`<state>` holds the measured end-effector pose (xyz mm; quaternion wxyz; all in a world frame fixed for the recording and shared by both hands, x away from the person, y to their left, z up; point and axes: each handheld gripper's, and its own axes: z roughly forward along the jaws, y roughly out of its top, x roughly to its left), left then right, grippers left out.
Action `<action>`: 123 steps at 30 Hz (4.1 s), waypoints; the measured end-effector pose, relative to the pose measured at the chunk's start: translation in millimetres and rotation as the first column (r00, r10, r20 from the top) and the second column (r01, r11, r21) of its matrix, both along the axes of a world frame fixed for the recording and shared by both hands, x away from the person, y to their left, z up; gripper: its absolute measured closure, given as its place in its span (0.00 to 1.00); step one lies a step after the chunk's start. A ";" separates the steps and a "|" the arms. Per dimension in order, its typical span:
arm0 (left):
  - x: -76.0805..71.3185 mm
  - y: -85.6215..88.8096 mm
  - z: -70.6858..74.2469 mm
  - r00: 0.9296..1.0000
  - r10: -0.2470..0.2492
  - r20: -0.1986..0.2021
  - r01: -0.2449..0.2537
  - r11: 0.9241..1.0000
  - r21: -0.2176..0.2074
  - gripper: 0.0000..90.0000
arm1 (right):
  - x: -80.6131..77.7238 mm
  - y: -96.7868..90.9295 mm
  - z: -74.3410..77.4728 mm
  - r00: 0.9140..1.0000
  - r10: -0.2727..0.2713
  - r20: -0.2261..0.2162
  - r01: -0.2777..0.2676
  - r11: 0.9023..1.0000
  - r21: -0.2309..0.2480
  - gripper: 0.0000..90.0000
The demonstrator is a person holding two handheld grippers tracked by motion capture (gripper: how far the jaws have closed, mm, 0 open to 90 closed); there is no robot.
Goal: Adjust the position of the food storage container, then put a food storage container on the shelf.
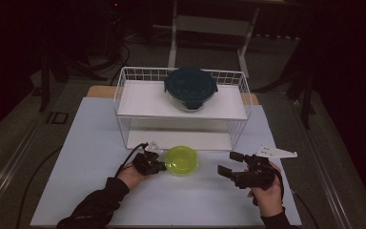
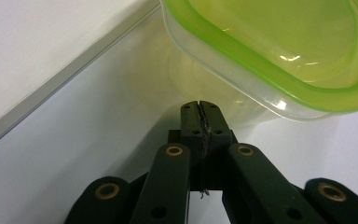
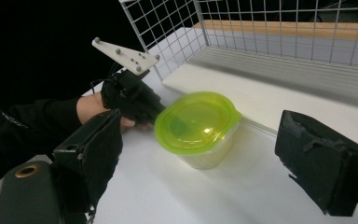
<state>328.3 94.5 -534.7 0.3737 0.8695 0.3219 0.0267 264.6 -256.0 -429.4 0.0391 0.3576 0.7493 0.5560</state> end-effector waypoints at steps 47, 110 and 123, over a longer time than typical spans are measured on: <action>-28.4 54.8 73.0 0.995 0.102 0.002 -0.100 0.978 -0.183 0.32 | -2.4 7.8 0.2 0.996 0.019 0.088 -0.015 0.999 -0.052 0.17; 13.8 2.6 33.2 0.902 0.177 -0.394 -0.285 0.930 -0.234 0.77 | 76.3 53.6 -75.3 0.850 -0.080 -0.520 0.074 0.997 -0.031 0.83; 0.5 4.8 39.4 0.902 0.155 -0.403 -0.269 0.932 -0.244 0.85 | 62.0 54.1 -69.7 0.873 -0.059 -0.483 0.047 0.998 -0.037 0.88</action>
